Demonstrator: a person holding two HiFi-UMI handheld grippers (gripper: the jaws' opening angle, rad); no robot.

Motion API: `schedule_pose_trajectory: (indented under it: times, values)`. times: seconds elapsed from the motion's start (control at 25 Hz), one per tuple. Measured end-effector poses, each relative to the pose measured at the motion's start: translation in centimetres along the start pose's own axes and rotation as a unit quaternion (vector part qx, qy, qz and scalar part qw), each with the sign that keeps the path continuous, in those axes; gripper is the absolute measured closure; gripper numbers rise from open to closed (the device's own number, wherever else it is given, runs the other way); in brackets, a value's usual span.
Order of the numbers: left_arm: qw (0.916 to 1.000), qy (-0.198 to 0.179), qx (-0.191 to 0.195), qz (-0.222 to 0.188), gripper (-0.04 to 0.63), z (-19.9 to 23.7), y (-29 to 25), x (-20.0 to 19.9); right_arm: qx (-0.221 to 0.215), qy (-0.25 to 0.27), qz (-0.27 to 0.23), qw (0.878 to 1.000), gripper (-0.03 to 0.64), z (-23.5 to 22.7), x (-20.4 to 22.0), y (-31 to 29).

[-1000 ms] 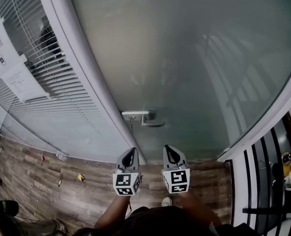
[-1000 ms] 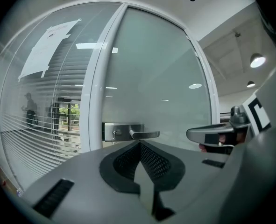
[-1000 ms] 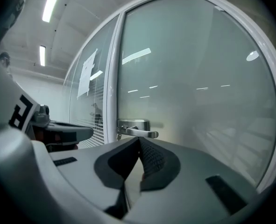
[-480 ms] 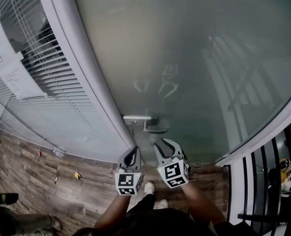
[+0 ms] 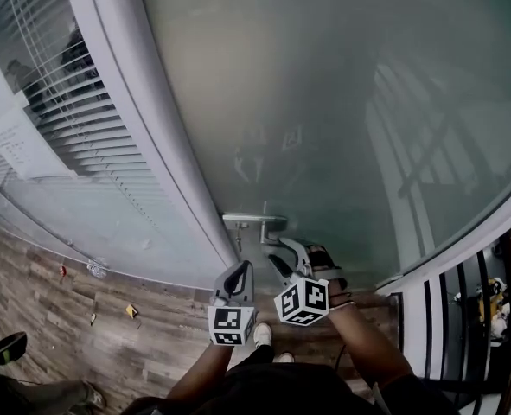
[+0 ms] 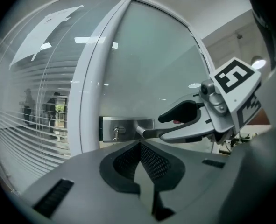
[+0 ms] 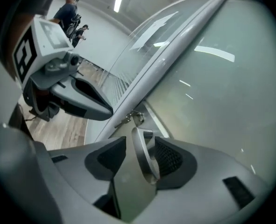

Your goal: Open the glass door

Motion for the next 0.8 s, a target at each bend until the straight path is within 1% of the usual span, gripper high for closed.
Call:
schedule_pose_trajectory:
  times: [0.12, 0.24, 0.4, 0.52, 0.64, 0.68, 0.8]
  values:
    - [1.0, -0.003, 0.001, -0.006, 0.594, 0.7, -0.3, 0.6, -0.032, 0.049, 0.032, 0.998, 0.436, -0.1, 0.2, -1.6]
    - [1.0, -0.002, -0.007, -0.006, 0.594, 2.1, -0.7, 0.7, -0.068, 0.068, 0.064, 0.993, 0.436, -0.3, 0.5, -3.1]
    - [1.0, -0.004, -0.006, 0.0, 0.594, 3.3, -0.9, 1.2, -0.11, 0.086, 0.113, 0.984, 0.436, 0.2, 1.7, -4.4]
    - [1.0, -0.007, 0.0, 0.002, 0.594, 3.5, -1.4, 1.6, -0.118, 0.096, 0.124, 0.981, 0.436, 0.3, 2.3, -5.0]
    - [1.0, -0.003, 0.006, 0.004, 0.594, 2.9, -2.0, 2.0, -0.135, 0.088, 0.128, 0.979, 0.437, 0.1, 2.8, -5.5]
    - [0.9999, -0.001, 0.01, 0.005, 0.594, 2.5, -2.1, 2.2, -0.14, 0.087, 0.128, 0.978, 0.447, 0.1, 2.9, -5.5]
    - [0.9996, -0.005, 0.022, 0.014, 0.594, 1.8, -2.3, 2.7, -0.147, 0.091, 0.124, 0.977, 0.508, 0.3, 2.9, -6.1]
Point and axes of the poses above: the fingertips, and each gripper's own axes: y backward along the fingers, z to its left, x out of its underside, the point moved 7 cm from there along y, backward along the fingers, and after that the axes turned 12 degrees about -z, right-handed, at the moved point
